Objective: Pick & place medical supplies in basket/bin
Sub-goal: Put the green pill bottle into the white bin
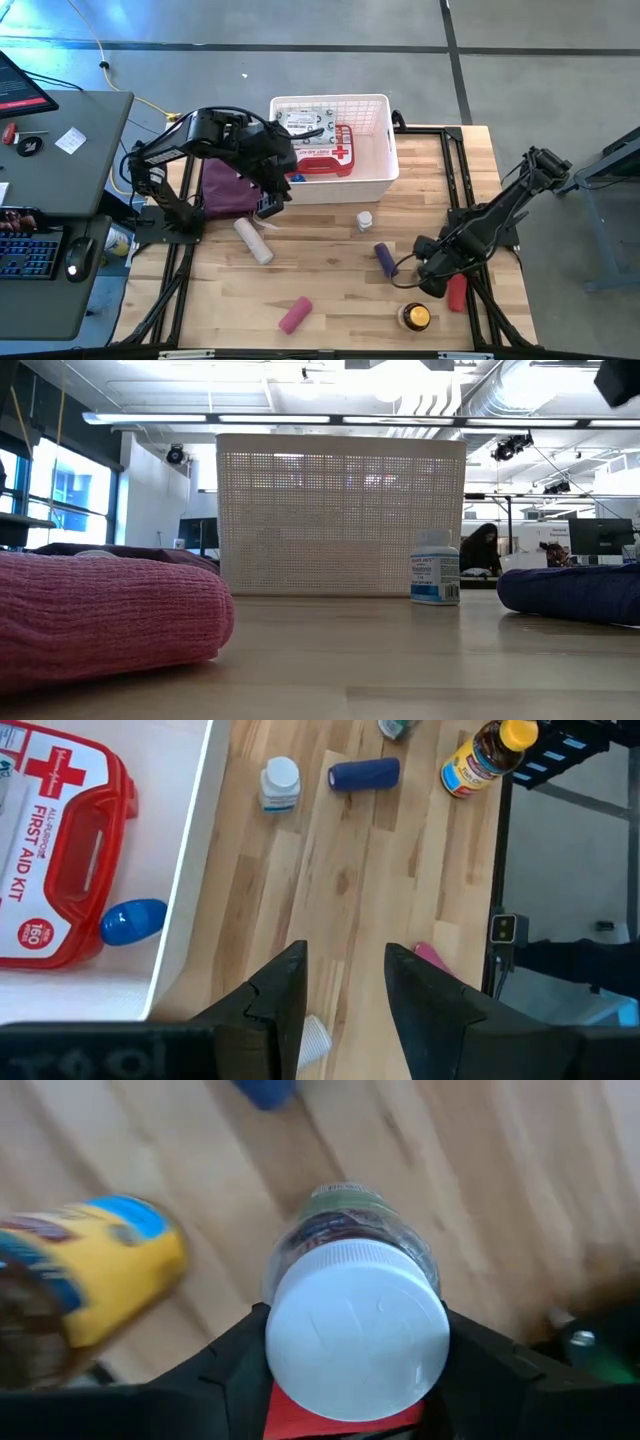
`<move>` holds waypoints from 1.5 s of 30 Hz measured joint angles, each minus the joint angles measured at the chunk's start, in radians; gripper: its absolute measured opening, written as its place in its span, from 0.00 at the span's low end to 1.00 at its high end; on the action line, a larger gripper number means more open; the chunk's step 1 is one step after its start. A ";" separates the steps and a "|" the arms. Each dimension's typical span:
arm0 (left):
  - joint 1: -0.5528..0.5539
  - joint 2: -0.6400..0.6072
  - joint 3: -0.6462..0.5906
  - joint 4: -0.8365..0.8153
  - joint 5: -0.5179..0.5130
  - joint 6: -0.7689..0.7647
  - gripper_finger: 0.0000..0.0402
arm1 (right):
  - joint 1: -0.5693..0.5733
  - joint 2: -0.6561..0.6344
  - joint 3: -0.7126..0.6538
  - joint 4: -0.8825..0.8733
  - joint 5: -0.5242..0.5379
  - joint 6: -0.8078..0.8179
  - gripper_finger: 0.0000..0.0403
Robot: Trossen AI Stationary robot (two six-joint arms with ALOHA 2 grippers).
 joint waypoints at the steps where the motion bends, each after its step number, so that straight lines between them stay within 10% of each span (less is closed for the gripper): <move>1: 0.000 0.000 0.000 0.000 0.005 0.005 0.42 | 0.000 0.000 0.014 0.000 0.007 0.000 0.55; 15: 0.001 -0.153 0.000 0.000 -0.066 0.019 0.42 | -0.263 0.007 0.490 -0.113 0.237 -0.264 0.55; 23: 0.001 -0.236 0.000 0.000 -0.165 -0.027 0.42 | -0.571 0.196 0.821 0.019 0.295 -0.736 0.54; 37: 0.001 -0.244 0.000 0.000 -0.134 -0.032 0.42 | -0.961 0.716 1.346 -0.034 0.073 -0.784 0.55; 45: 0.001 -0.256 0.000 0.000 -0.136 -0.032 0.42 | -1.014 0.873 1.387 -0.188 -0.094 -0.652 0.55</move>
